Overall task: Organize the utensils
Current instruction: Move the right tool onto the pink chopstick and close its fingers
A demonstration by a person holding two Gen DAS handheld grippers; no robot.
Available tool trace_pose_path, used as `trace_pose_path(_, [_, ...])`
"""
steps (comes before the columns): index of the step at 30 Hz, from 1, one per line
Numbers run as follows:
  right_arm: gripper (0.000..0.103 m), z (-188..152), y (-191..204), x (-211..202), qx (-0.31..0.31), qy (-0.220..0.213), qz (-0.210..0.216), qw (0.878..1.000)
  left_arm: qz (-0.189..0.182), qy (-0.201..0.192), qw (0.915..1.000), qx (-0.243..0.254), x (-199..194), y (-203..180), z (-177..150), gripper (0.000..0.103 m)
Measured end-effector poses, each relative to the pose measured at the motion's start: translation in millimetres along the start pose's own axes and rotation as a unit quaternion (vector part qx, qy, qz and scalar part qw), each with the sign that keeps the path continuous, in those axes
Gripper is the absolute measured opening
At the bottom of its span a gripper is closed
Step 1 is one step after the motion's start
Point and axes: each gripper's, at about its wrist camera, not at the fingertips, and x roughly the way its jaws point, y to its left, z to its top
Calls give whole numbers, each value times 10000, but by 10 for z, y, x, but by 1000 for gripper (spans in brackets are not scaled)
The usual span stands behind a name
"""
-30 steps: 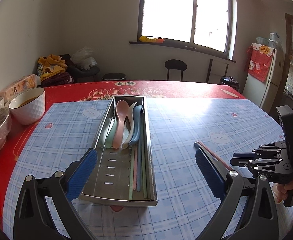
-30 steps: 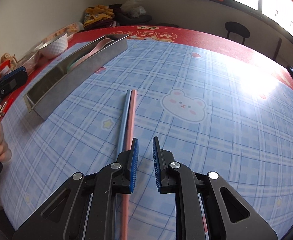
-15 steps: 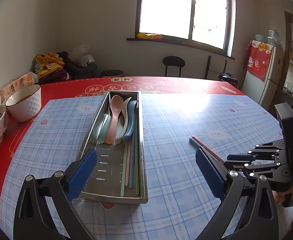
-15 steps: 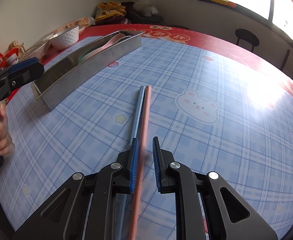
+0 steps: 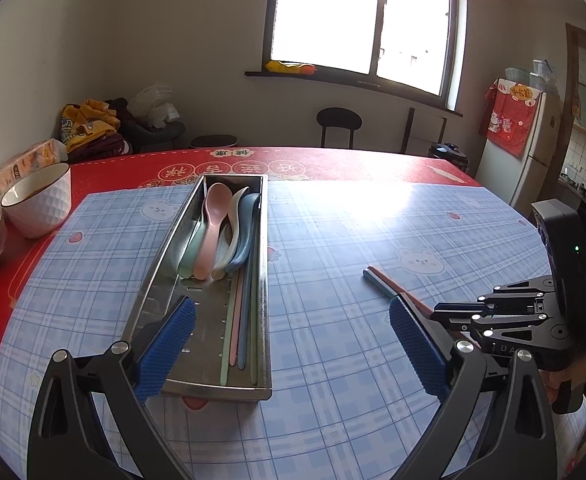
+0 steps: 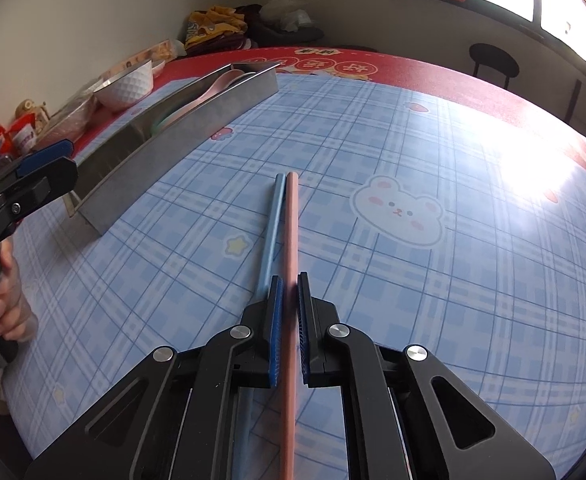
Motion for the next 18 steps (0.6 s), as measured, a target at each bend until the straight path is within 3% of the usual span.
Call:
trace_pose_path(8, [7,-42,-53,-95,157,-244,21,9996,-10,76,9999,83,36,-136,-2,93])
trace_pose_path(18, [7,-132,-382,-372,997,-989,74,9901,-117,238,9994,208,100,-359,-16,88])
